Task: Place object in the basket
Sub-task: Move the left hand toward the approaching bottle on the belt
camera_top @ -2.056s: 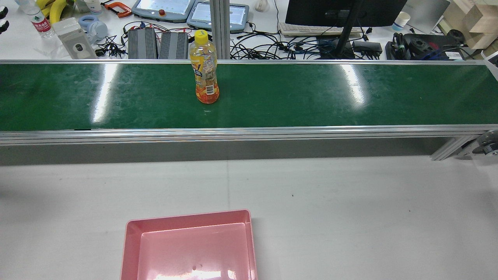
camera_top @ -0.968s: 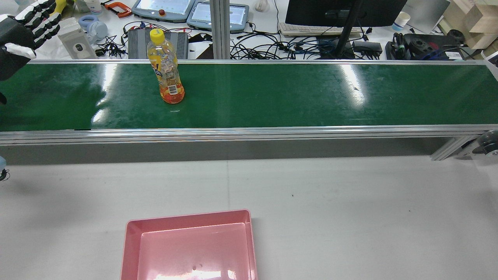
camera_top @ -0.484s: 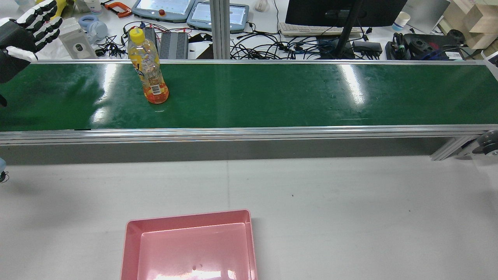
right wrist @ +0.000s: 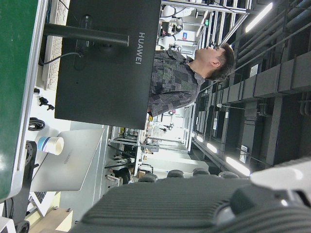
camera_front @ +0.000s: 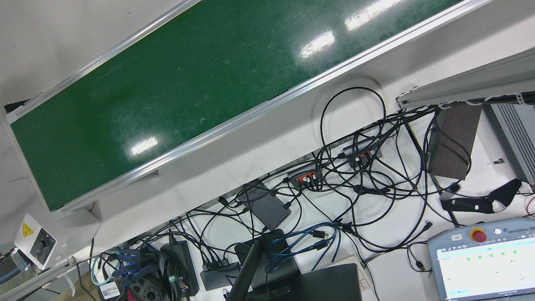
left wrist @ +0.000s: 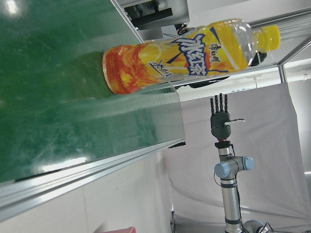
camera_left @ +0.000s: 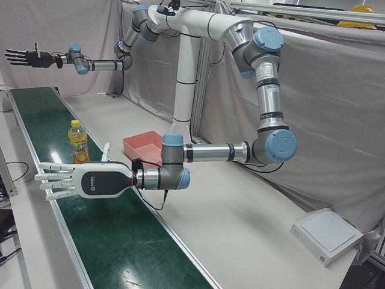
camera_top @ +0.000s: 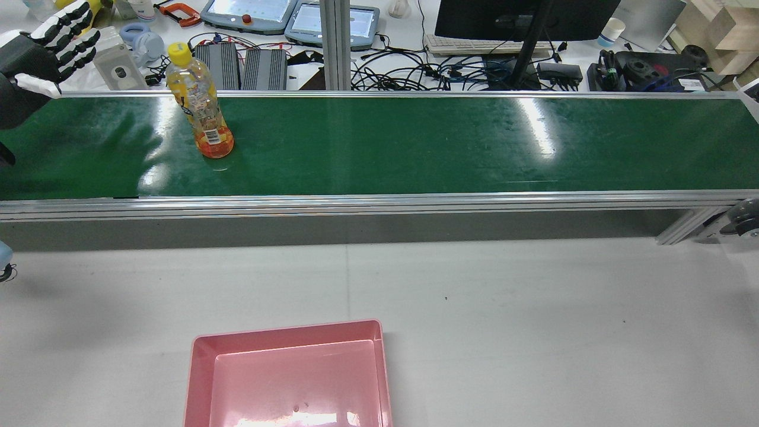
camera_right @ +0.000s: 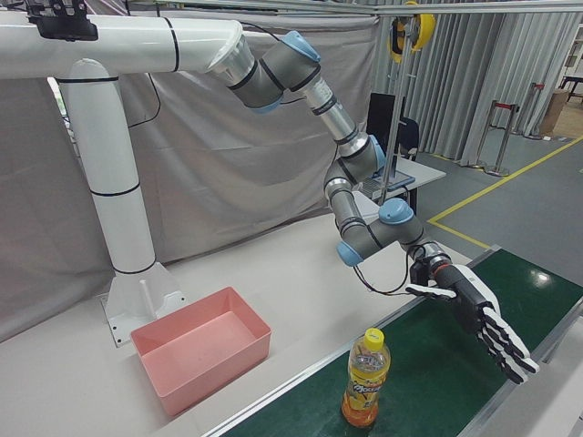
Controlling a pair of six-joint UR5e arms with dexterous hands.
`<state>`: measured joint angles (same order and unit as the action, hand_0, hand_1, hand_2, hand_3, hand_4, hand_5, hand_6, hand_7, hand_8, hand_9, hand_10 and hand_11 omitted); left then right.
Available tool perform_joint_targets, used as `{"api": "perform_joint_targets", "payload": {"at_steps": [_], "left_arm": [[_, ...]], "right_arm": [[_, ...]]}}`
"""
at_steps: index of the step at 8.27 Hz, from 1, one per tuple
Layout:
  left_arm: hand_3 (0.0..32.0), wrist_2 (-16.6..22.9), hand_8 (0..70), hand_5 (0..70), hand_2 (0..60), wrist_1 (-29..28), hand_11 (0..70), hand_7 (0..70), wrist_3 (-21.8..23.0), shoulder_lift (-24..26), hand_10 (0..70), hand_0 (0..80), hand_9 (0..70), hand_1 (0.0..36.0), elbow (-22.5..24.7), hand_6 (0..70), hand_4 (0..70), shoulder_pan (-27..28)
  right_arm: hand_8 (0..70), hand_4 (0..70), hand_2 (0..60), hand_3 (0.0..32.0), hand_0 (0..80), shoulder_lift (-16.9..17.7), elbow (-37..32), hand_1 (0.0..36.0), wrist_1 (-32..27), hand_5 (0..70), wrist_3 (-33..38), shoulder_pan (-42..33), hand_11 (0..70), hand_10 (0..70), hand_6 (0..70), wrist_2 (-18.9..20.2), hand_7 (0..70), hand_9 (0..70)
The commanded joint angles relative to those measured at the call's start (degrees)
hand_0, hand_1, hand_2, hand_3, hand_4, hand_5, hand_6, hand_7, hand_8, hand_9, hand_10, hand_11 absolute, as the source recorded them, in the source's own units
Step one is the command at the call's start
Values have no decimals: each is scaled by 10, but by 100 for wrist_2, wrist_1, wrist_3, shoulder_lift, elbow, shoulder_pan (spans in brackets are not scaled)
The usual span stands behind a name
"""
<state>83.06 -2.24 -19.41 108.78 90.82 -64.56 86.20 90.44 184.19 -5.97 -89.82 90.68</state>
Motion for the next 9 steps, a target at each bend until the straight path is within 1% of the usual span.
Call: {"api": "perform_joint_targets", "payload": {"at_steps": [1, 2, 4, 5, 6, 7, 9], "left_arm": [[72, -1, 53, 106, 0, -49, 10, 0, -2, 3, 2, 468, 26, 25, -29, 0, 0, 356], [56, -1, 56, 107, 0, -31, 17, 0, 16, 12, 6, 467, 30, 28, -37, 0, 0, 357], [80, -1, 51, 116, 0, -31, 12, 0, 34, 12, 3, 472, 25, 31, -38, 0, 0, 365], [86, 8, 50, 123, 0, -31, 9, 0, 60, 3, 2, 474, 25, 32, -29, 0, 0, 357], [78, 8, 50, 122, 0, -40, 8, 1, 60, -6, 1, 474, 21, 30, -11, 0, 0, 348], [94, 86, 48, 126, 0, -31, 8, 1, 69, 20, 1, 474, 17, 29, 6, 0, 0, 357], [90, 157, 54, 129, 0, -31, 13, 2, 86, 65, 3, 478, 26, 32, 50, 0, 0, 357]], "right_arm": [[0, 0, 0, 0, 0, 2, 0, 0, 3, 0, -1, 0, 0, 0, 0, -6, 0, 0], [0, 0, 0, 0, 0, -7, 0, 0, 3, 0, -1, 0, 0, 0, 0, -6, 0, 0], [0, 0, 0, 0, 0, 2, 0, 0, 3, 0, -1, 0, 0, 0, 0, -6, 0, 0], [0, 0, 0, 0, 0, -7, 0, 0, 3, 0, 8, 0, 0, 0, 0, -6, 0, 0], [0, 0, 0, 0, 0, 2, 0, 0, 3, 0, -1, 0, 0, 0, 0, -6, 0, 0], [0, 0, 0, 0, 0, 2, 0, 0, 3, 0, 8, 0, 0, 0, 0, -6, 0, 0], [0, 0, 0, 0, 0, 2, 0, 0, 3, 0, -1, 0, 0, 0, 0, -6, 0, 0]]}}
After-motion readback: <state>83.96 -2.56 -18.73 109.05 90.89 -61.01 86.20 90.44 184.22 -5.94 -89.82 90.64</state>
